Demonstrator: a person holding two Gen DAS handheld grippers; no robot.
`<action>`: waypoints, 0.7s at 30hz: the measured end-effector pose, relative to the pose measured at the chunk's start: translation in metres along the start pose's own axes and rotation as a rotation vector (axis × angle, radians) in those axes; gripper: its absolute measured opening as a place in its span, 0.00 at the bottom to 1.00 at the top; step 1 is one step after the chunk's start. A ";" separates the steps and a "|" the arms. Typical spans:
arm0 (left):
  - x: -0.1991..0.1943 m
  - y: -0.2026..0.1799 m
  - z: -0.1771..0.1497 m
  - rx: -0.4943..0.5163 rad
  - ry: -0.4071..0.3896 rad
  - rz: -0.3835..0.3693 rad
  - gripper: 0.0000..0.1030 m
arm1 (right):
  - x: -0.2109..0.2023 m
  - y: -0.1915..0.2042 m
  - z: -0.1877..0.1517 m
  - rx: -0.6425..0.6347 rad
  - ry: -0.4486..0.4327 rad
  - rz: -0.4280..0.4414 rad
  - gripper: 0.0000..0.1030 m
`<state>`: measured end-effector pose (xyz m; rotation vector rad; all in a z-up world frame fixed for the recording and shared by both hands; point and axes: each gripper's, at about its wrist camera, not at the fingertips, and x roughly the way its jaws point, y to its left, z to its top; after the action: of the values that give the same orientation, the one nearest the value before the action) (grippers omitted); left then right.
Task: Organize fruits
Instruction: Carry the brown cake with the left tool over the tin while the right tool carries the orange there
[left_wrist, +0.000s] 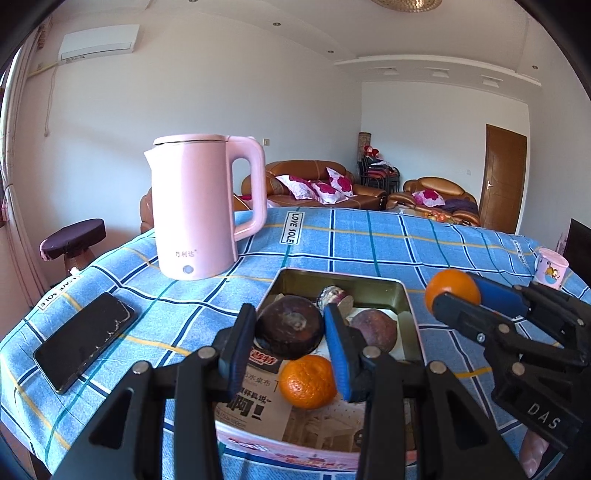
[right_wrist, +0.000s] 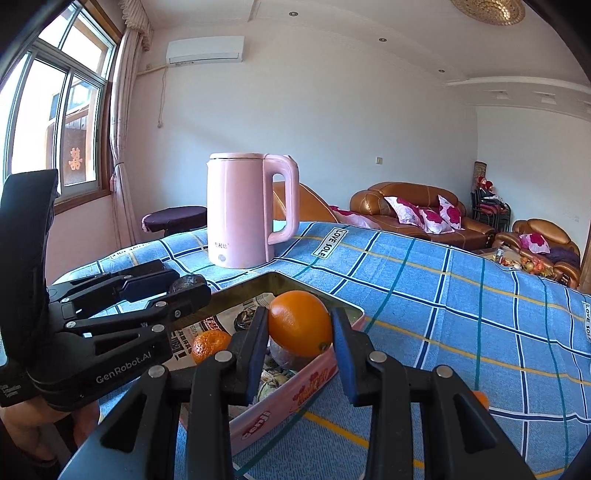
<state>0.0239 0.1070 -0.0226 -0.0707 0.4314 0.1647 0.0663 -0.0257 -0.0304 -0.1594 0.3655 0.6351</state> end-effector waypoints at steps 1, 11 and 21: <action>0.000 0.002 0.000 -0.002 0.000 0.003 0.38 | 0.001 0.001 0.001 -0.002 0.001 0.002 0.35; 0.001 0.006 -0.002 0.003 0.021 0.009 0.38 | 0.012 0.013 0.000 -0.015 0.023 0.020 0.35; 0.006 0.013 -0.006 -0.005 0.046 0.010 0.38 | 0.022 0.020 -0.002 -0.014 0.056 0.030 0.35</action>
<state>0.0243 0.1195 -0.0310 -0.0778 0.4774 0.1746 0.0700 0.0016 -0.0415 -0.1856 0.4180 0.6638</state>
